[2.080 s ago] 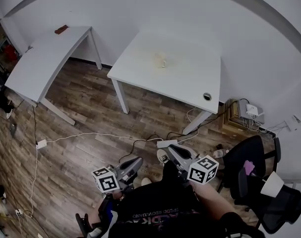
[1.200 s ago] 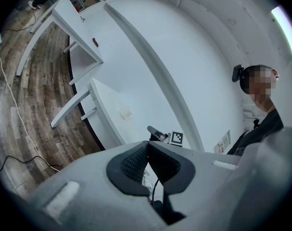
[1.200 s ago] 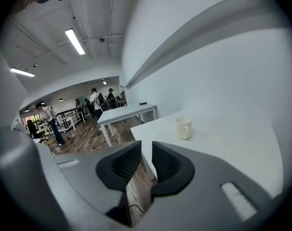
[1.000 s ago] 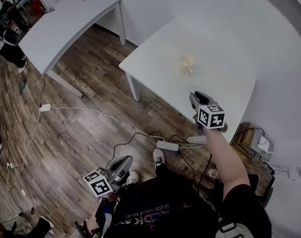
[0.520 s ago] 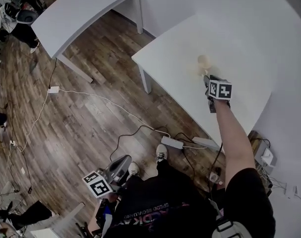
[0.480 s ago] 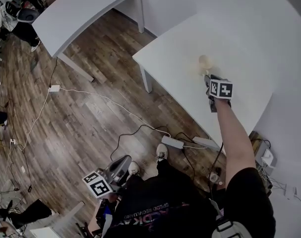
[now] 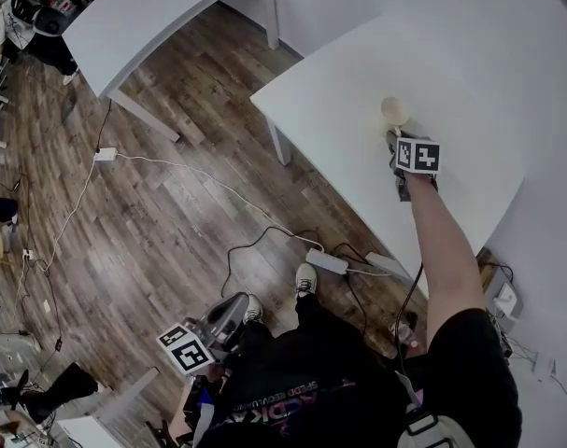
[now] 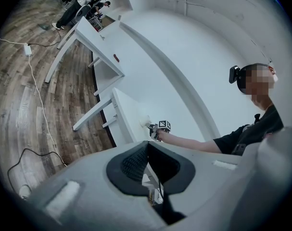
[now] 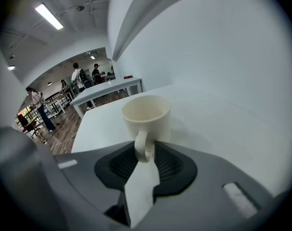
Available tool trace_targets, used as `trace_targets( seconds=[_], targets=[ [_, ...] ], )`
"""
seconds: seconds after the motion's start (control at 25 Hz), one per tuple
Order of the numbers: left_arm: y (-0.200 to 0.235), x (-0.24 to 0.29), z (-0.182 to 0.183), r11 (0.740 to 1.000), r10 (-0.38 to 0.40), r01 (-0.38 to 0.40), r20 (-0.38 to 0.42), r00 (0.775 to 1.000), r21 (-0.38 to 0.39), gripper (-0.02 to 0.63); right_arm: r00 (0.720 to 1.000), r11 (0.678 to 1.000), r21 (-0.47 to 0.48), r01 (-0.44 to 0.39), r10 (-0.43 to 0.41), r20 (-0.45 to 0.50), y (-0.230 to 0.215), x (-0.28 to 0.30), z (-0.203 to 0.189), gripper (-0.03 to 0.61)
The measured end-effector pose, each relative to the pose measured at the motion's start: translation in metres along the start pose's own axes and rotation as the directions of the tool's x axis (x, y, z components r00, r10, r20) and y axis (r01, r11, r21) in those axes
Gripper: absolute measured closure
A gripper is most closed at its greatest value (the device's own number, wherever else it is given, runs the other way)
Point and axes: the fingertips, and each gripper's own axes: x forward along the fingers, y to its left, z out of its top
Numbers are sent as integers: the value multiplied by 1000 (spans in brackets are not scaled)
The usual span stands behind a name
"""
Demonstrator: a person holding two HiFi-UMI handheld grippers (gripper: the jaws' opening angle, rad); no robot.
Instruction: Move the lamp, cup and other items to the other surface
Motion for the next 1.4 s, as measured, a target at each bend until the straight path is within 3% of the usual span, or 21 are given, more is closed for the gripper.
trace_targets(
  seconds=[0.08,0.32,0.76,1.4],
  targets=[
    [-2,3,0,1000,1,-1,2,1000,-1,615,1000,1000,-12,-3,3,-4,0,0,-1,519],
    [-5,11,-1,1000,-4,4,-6,1000,4,615,1000,999,-50,4,-4,6,0,-1,1,522],
    [-6,10,-6,999,-32,33,-29,999,12,615,994,996,-89,-9,18,109,12,-22,4,528],
    [-3,-26,7,990,-127,132,-99,987,46,615,972,998,-34,57,-48,232,46,-98,-20,529]
  ],
)
